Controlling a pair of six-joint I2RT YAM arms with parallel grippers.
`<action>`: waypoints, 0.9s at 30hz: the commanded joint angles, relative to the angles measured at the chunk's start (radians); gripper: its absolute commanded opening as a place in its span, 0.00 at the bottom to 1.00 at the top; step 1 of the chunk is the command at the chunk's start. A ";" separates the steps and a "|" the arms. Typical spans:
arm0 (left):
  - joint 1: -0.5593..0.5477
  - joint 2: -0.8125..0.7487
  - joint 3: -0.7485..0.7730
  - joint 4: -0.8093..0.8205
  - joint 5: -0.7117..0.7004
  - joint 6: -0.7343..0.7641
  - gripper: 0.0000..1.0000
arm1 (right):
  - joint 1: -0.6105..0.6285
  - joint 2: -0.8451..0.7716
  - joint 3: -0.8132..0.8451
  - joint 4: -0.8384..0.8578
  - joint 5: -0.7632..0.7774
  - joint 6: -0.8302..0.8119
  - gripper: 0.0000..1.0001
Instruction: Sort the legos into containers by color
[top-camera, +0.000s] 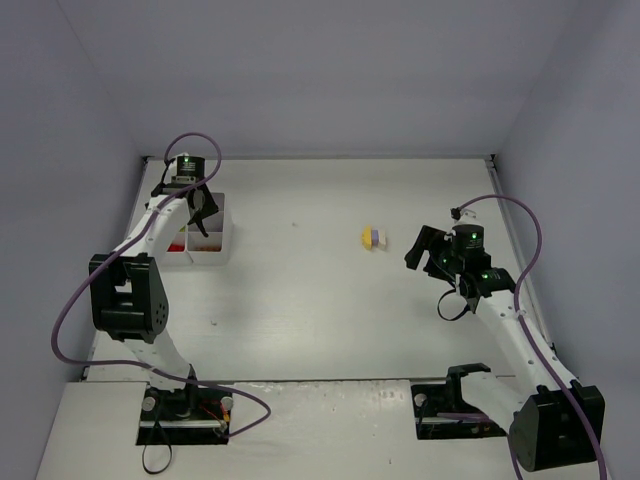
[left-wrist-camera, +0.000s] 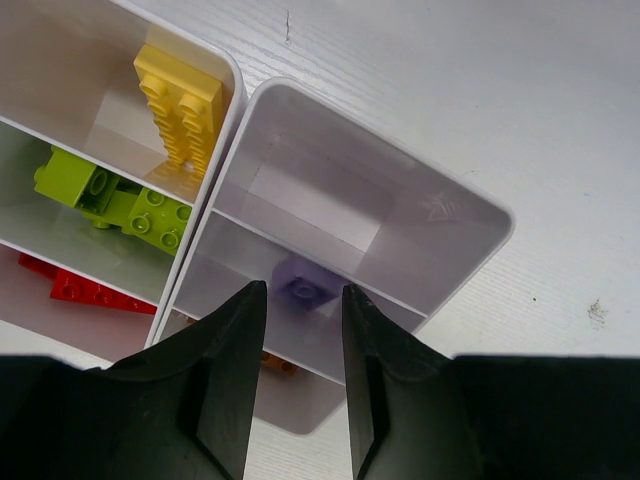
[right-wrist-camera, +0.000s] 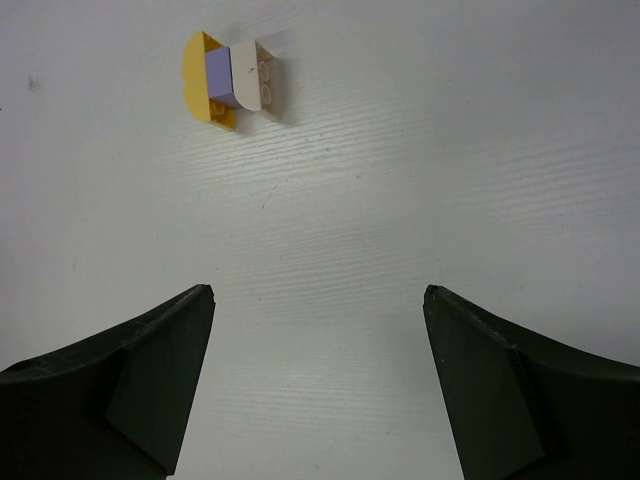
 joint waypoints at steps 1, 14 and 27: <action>0.011 -0.028 0.021 0.038 -0.005 -0.009 0.31 | -0.006 0.002 0.005 0.053 -0.010 -0.006 0.82; 0.008 -0.169 0.018 -0.011 0.059 0.003 0.34 | -0.005 0.031 0.034 0.070 -0.033 0.005 0.80; -0.085 -0.392 -0.110 -0.041 0.308 0.121 0.35 | 0.084 0.362 0.207 0.139 -0.066 -0.177 0.76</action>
